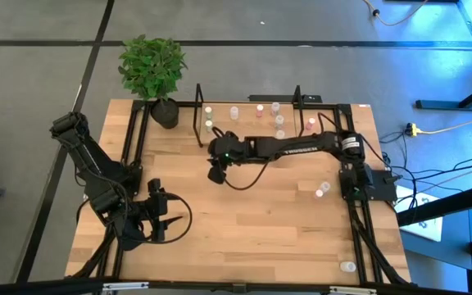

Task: Pick and place medicine bottles onto shelf by color
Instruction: Put the blue medicine bottle on the shelf aligned with the other blue medicine bottle

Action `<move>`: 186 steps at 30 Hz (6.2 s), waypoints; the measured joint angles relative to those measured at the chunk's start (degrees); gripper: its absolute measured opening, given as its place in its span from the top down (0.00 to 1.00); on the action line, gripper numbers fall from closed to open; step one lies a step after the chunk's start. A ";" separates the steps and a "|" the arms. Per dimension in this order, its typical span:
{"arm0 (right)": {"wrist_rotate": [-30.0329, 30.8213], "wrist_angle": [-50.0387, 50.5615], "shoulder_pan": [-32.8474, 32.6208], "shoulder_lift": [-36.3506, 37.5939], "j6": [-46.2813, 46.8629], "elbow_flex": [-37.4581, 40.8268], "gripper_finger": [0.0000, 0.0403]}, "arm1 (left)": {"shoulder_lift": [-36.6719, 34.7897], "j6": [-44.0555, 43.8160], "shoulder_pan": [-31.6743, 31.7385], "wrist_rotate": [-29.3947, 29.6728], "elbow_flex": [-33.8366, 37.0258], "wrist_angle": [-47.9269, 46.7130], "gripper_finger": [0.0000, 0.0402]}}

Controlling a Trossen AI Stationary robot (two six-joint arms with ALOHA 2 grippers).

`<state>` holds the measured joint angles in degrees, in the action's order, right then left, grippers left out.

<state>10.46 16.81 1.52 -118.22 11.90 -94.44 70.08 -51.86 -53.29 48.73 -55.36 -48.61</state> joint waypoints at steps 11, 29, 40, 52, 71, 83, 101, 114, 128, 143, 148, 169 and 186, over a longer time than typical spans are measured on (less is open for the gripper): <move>-0.81 1.58 -4.31 -5.11 2.86 0.06 0.72 | 0.02 0.00 -0.01 0.00 0.01 -0.28 0.34; -1.08 2.49 -6.58 -9.32 2.88 0.09 0.72 | 0.02 -0.02 0.01 -0.20 0.01 -0.38 0.34; -1.05 2.24 -6.58 -10.06 2.88 0.09 0.72 | 0.02 -0.02 0.01 0.22 0.00 -0.58 0.34; -1.05 2.07 -6.47 -10.06 2.95 0.09 0.67 | 0.02 -0.02 0.01 0.24 0.01 -0.62 0.34; -1.05 3.17 -6.13 -10.04 2.05 -1.90 0.44 | 0.02 -0.02 0.01 0.28 0.01 -0.65 0.34; -1.03 19.73 -6.15 -9.96 -0.39 -14.36 0.44 | 0.02 -0.02 0.01 0.26 0.01 -0.65 0.34; 23.29 37.81 -12.86 -1.53 1.13 -22.51 0.44 | 0.13 -0.09 2.41 6.40 5.43 2.01 0.34; 24.20 43.56 -18.41 5.33 2.93 -22.46 0.44 | 0.42 12.29 18.36 -7.48 18.00 30.44 0.34; 26.11 44.48 -19.67 6.28 3.28 -22.42 0.44 | 9.30 34.88 34.94 -20.23 20.38 46.25 0.34; 25.94 45.65 -19.81 6.28 4.57 -22.40 0.44 | 16.89 39.47 42.03 -24.90 20.38 54.06 0.34; 25.85 45.19 -19.83 6.28 4.61 -22.40 0.44 | 17.42 39.55 43.34 -27.42 20.38 54.28 0.34; 25.90 45.58 -19.83 6.26 5.79 -22.40 0.44 | 17.40 38.51 43.57 -28.09 20.38 54.31 0.49; 26.11 45.63 -19.83 6.26 5.88 -22.40 0.44 | 16.48 37.64 44.11 -28.03 20.38 54.03 0.80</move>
<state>36.57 62.43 -18.31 -111.96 17.78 -116.84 86.57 -14.22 -9.17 20.70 -34.98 5.42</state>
